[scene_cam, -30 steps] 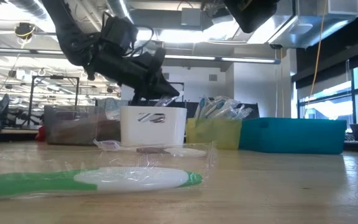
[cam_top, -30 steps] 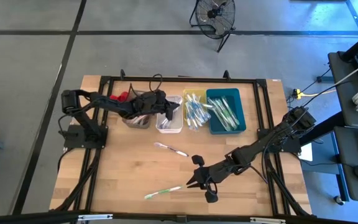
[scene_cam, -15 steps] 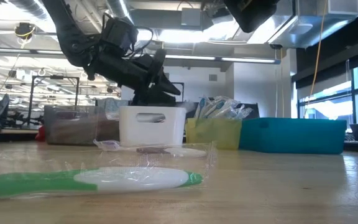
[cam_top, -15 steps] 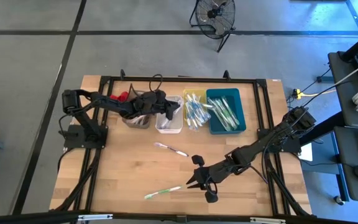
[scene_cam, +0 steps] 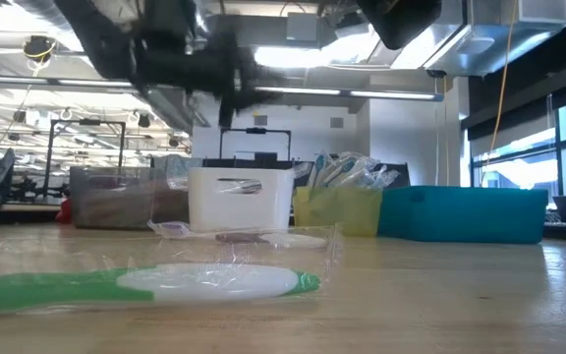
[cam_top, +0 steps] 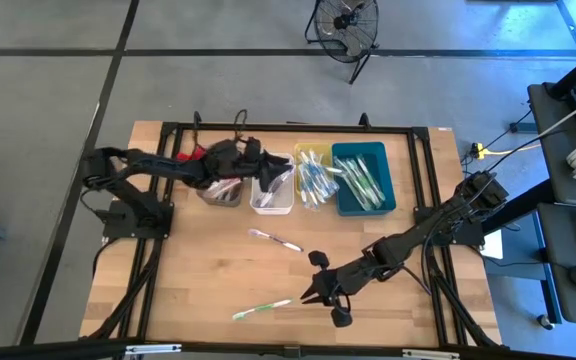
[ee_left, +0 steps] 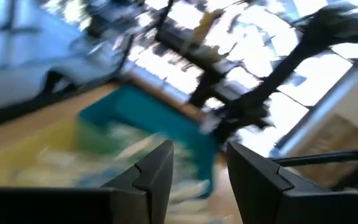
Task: Pick & Place Toothbrushes
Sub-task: Put the green toothbrush into the blue bin
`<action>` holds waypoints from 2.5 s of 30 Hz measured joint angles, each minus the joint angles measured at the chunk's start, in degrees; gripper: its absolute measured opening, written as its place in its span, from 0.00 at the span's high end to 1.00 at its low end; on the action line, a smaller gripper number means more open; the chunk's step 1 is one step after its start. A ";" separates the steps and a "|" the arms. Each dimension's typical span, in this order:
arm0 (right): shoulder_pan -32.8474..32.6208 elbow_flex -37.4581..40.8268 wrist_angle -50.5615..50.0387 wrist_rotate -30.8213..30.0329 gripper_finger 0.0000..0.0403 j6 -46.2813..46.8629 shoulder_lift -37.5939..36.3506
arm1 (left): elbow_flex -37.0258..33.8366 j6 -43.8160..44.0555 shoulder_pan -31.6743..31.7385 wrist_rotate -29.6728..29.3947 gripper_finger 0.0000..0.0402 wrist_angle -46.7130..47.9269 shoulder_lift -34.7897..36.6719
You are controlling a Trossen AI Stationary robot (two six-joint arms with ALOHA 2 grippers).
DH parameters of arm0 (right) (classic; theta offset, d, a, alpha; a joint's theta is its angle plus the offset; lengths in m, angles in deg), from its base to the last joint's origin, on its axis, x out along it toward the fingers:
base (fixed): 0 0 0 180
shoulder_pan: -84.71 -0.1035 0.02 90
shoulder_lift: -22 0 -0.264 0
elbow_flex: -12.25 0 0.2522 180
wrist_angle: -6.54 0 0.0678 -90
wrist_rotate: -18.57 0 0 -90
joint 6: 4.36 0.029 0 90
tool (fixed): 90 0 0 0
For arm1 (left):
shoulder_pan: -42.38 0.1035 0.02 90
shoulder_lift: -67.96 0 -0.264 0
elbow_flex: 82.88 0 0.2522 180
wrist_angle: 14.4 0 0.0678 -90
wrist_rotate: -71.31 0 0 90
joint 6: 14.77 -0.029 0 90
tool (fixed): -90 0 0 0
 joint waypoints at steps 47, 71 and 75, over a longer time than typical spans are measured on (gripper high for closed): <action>7.03 -64.84 -55.32 15.80 0.47 -20.87 42.22 | 0.00 -21.12 -48.04 -33.49 0.71 30.88 34.56; 9.26 -69.86 -53.21 2.28 0.45 -19.14 41.97 | 0.04 -22.56 -48.66 -39.92 0.71 33.69 48.59; 8.22 -69.89 -57.39 -2.14 0.45 -20.52 43.23 | 0.04 -20.62 -48.66 -41.06 0.71 36.91 49.87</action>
